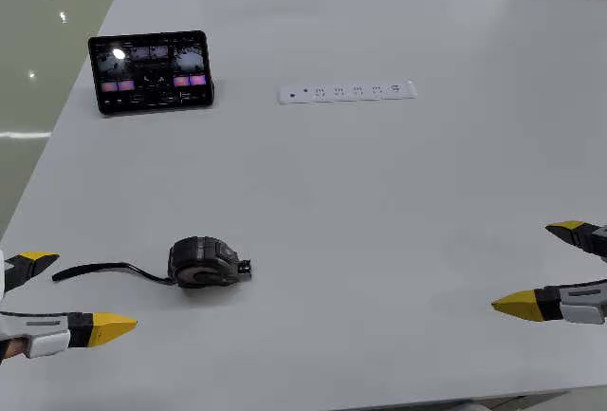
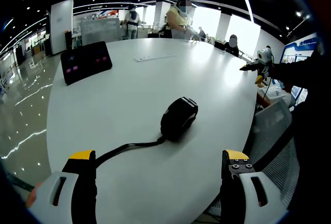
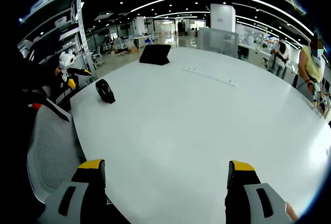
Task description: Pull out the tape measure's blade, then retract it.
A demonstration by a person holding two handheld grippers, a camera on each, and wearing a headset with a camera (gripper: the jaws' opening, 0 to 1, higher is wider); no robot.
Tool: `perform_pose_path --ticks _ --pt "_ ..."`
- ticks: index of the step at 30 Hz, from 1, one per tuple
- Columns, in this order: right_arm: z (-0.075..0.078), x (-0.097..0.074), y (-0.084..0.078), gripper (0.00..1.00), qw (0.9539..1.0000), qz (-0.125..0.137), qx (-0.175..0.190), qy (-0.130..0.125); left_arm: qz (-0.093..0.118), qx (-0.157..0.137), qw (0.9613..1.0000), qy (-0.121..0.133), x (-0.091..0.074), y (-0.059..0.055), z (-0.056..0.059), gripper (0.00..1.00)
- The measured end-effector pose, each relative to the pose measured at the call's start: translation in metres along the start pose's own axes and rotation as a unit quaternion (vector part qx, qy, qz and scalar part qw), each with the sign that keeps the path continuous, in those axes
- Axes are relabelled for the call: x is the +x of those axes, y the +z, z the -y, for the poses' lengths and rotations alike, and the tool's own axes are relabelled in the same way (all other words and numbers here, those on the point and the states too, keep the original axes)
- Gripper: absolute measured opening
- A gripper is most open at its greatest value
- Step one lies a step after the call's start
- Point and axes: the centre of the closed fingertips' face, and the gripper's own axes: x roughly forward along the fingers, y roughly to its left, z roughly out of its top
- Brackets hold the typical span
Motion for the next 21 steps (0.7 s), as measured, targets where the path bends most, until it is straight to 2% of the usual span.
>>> perform_pose_path --ticks 13,21 --pt "0.001 -0.0032 0.0032 0.96 1.0 0.004 -0.001 -0.005 0.003 0.002 1.0 0.0 -0.0012 0.0024 0.0017 0.99" --pt "0.0006 -0.0026 0.0031 0.99 0.9999 0.009 -0.003 -0.005 -0.002 0.0 1.0 -0.005 -0.0003 -0.0003 -0.0003 0.99"
